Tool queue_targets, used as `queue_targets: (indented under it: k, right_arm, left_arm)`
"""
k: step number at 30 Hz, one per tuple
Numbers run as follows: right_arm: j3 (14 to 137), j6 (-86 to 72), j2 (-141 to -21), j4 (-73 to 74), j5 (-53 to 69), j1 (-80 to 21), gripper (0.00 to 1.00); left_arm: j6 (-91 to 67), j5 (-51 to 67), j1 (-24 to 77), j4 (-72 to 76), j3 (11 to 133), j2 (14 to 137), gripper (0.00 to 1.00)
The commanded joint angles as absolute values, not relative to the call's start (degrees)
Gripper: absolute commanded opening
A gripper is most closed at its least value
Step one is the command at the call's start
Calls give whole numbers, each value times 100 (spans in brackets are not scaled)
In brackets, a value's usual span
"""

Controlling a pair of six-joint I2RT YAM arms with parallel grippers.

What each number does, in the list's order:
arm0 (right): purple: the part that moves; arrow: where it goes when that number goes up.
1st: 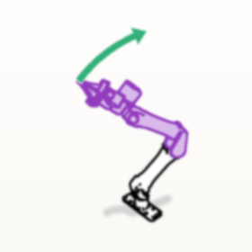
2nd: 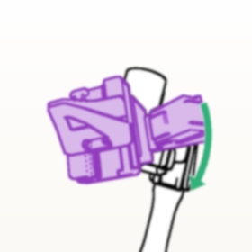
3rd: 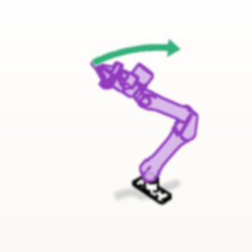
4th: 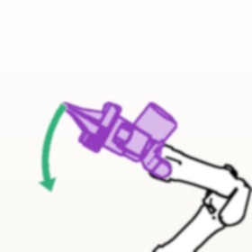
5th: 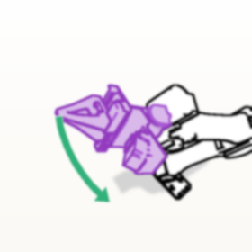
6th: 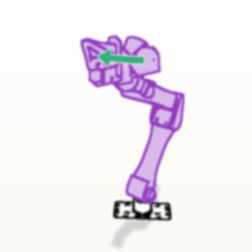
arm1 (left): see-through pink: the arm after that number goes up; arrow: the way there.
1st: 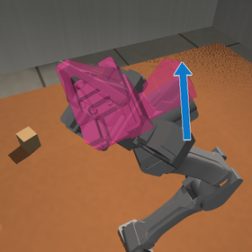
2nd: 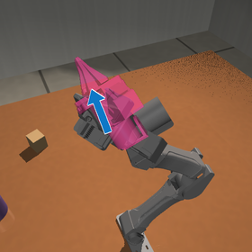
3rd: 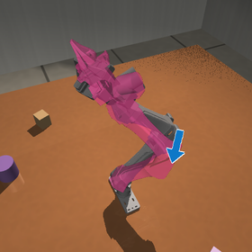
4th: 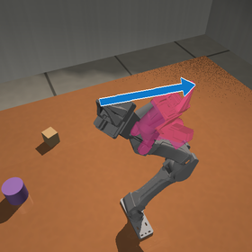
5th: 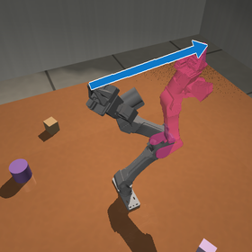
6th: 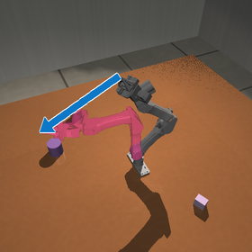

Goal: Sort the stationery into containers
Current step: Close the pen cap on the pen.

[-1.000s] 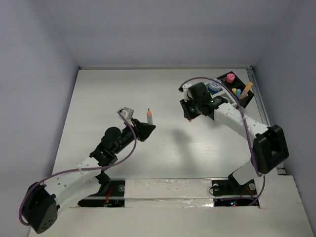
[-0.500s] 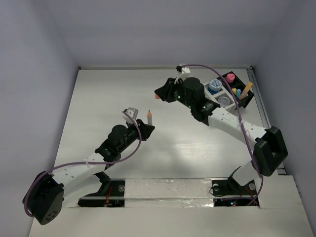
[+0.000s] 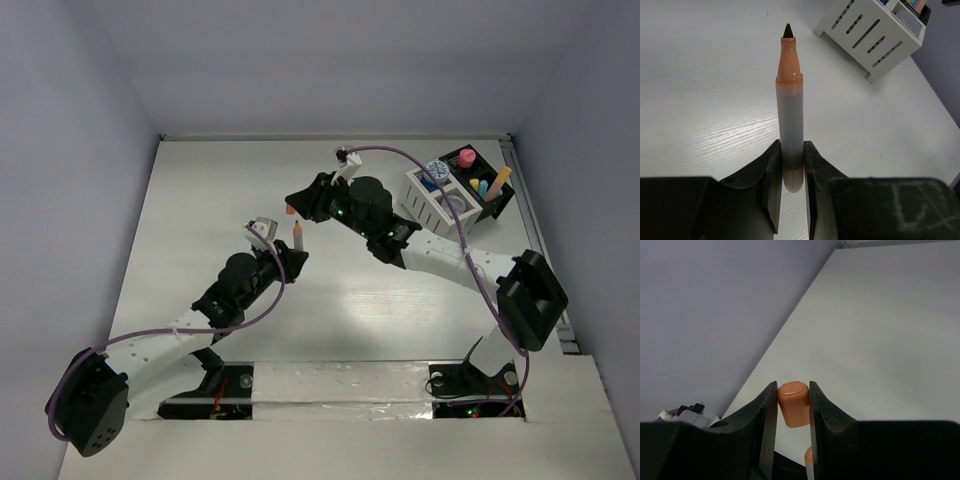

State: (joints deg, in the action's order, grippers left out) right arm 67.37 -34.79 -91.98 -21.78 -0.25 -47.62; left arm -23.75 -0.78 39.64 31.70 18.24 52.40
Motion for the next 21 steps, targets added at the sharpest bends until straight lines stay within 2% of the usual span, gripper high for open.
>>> queue_targets:
  k: [1,21]
  right_arm:
    - [6724,-3428,-9079,-2576,-299,-4843,0]
    - [6908,-2997,-9167,-1828,-431,-5054,0]
  left_arm:
    - [-2250,-193,3946,3287,1890,5054,0]
    - [-2215,-413,3894,3076,1916,4860,0]
